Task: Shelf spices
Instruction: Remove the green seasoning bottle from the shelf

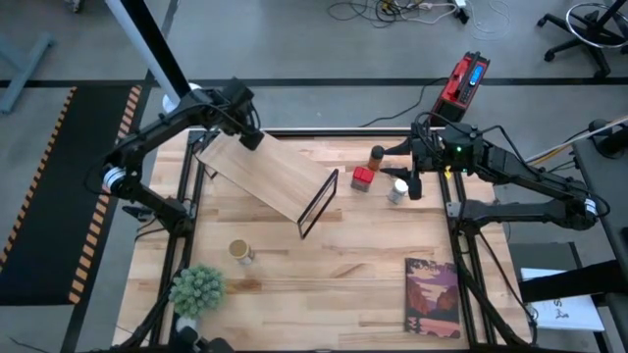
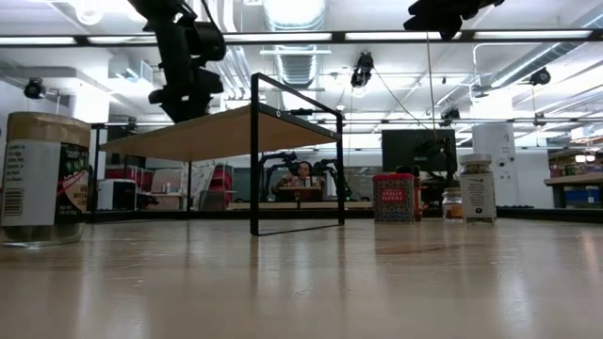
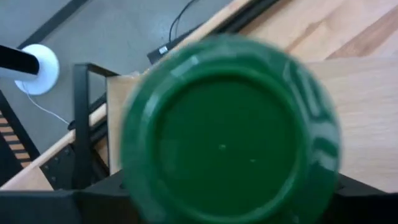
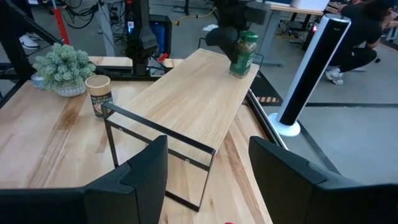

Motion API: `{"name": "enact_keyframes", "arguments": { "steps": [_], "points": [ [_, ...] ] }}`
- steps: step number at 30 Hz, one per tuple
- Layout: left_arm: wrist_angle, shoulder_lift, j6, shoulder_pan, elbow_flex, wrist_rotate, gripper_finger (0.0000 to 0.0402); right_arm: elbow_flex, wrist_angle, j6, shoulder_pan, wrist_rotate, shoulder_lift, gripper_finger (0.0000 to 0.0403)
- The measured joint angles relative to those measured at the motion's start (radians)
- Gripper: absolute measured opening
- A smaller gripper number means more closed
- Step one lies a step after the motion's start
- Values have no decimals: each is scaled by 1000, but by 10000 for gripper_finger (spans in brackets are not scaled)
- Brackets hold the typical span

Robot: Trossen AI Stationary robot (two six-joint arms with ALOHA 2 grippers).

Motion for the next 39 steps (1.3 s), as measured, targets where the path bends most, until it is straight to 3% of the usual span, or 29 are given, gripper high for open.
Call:
{"name": "enact_keyframes", "arguments": {
  "steps": [7,25,39],
  "points": [
    [46,-2,2,0,-20,28,187,0,3,-1,0,0,0,201],
    [32,-5,8,-22,-15,75,186,0,2,1,0,0,0,201],
    [-21,-73,-59,-203,-16,136,184,0,-3,1,0,0,0,201]
  ]
}}
